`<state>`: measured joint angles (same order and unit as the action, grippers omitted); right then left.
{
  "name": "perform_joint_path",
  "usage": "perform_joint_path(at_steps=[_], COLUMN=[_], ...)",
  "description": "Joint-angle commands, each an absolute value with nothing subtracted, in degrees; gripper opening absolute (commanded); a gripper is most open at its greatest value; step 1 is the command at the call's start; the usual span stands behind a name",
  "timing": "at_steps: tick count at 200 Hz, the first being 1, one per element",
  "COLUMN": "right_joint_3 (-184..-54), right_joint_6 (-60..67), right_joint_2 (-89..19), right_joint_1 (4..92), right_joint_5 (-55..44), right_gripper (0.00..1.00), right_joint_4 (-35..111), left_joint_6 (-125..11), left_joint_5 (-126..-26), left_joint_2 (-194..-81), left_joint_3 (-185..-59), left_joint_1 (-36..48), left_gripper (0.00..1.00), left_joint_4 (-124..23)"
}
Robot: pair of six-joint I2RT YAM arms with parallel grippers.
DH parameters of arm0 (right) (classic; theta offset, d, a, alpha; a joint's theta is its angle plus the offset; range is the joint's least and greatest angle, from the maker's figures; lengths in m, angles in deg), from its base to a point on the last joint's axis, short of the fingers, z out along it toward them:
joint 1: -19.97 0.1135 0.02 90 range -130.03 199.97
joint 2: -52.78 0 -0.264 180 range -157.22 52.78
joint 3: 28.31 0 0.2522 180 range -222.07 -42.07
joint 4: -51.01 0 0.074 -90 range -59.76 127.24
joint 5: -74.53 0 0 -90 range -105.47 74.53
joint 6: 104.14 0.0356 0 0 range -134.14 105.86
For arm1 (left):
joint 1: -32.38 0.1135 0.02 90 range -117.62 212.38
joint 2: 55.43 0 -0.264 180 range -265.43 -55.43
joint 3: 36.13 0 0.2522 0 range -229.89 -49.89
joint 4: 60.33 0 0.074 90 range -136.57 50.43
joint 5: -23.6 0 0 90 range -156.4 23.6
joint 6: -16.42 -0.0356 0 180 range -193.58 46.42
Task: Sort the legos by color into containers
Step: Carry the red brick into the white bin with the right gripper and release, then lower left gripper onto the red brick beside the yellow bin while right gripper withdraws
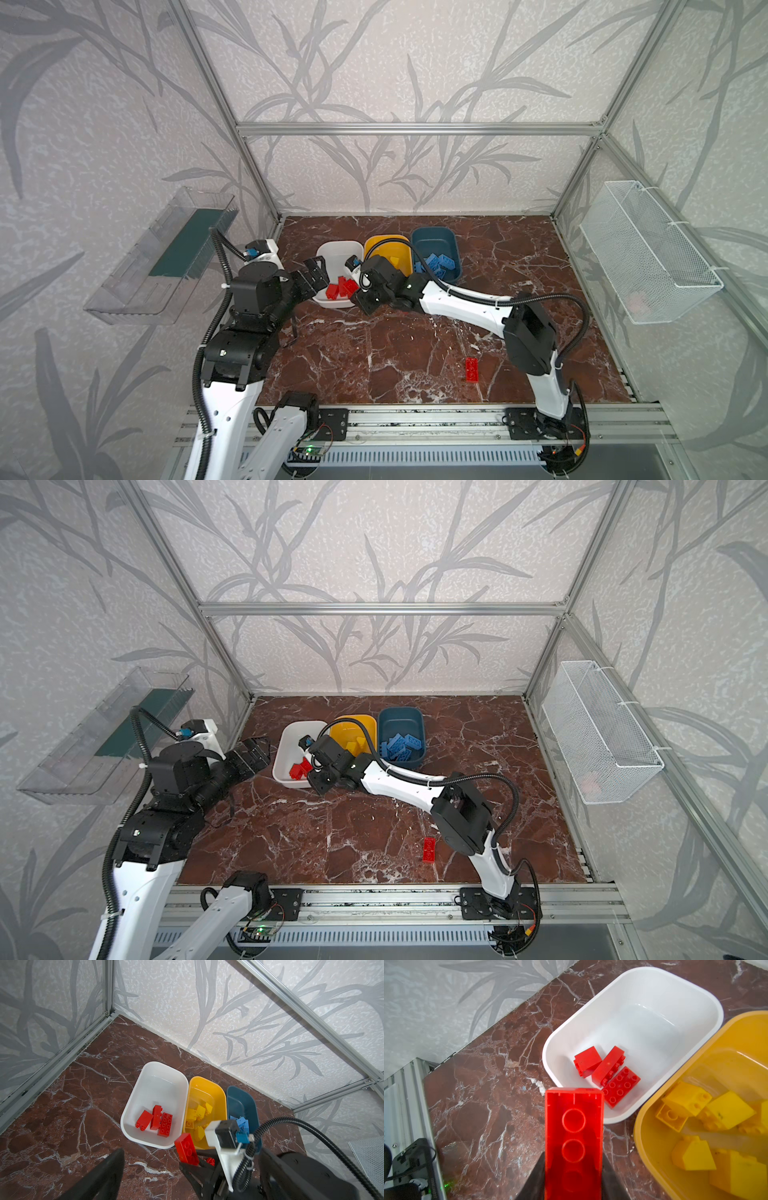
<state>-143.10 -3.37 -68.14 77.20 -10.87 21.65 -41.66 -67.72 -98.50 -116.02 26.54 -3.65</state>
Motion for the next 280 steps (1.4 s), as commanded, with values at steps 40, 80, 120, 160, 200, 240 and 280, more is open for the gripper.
perform_joint_path(at_steps=[40,80,120,160,200,240,280], right_joint_3=[-164.36,-177.15,-182.67,-177.27,-153.08,-128.37,-107.24], right_joint_6=[-4.88,-4.42,-3.80,-2.87,-0.94,4.58,9.68], right_joint_2=[-83.85,-92.40,-95.03,-89.60,-72.42,-54.68,-37.77], right_joint_1=[74.29,74.10,73.69,71.68,68.58,62.66,55.97], right_joint_5=[-5.88,-4.51,-4.62,-1.18,1.00,1.55,1.83], right_gripper=[0.21,0.31,0.55,0.66,0.68,0.69,0.69], right_joint_4=[18.29,13.20,10.22,11.89,24.76,33.88,38.46], left_joint_6=[-40.83,-40.97,-42.49,-47.93,-54.77,-54.01,-54.45], left_joint_5=[-68.06,-68.86,-69.49,-71.22,-54.84,-56.68,-65.26], left_joint_2=[-98.14,-97.96,-99.05,-102.13,-109.13,-114.75,-121.16], left_joint_3=[-114.95,-113.38,-112.61,-112.85,-115.61,-115.42,-113.93], left_joint_1=[26.43,26.49,26.37,26.16,13.86,7.38,4.82], left_gripper=[0.98,0.97,0.97,0.96,0.96,0.95,0.92], left_joint_4=[-2.10,-2.00,-2.33,-3.94,-1.15,-4.65,-8.09])
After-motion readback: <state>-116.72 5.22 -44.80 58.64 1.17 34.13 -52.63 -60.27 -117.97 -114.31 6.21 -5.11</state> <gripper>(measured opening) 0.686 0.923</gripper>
